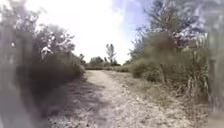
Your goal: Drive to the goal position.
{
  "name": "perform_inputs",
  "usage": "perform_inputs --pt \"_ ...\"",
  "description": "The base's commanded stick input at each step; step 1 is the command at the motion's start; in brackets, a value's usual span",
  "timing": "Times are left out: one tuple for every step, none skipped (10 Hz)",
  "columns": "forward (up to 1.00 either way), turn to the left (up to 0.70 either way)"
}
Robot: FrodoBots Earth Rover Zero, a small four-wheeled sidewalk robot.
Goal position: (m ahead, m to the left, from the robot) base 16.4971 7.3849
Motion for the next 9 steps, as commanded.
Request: perform_inputs --pt "0.90 0.00" --pt "0.90 0.00" --pt "0.90 0.00" --pt "0.91 0.00" --pt "0.91 0.00" --pt "0.90 0.00" --pt "0.90 0.00" --pt "0.90 0.00" --pt "0.90 0.00"
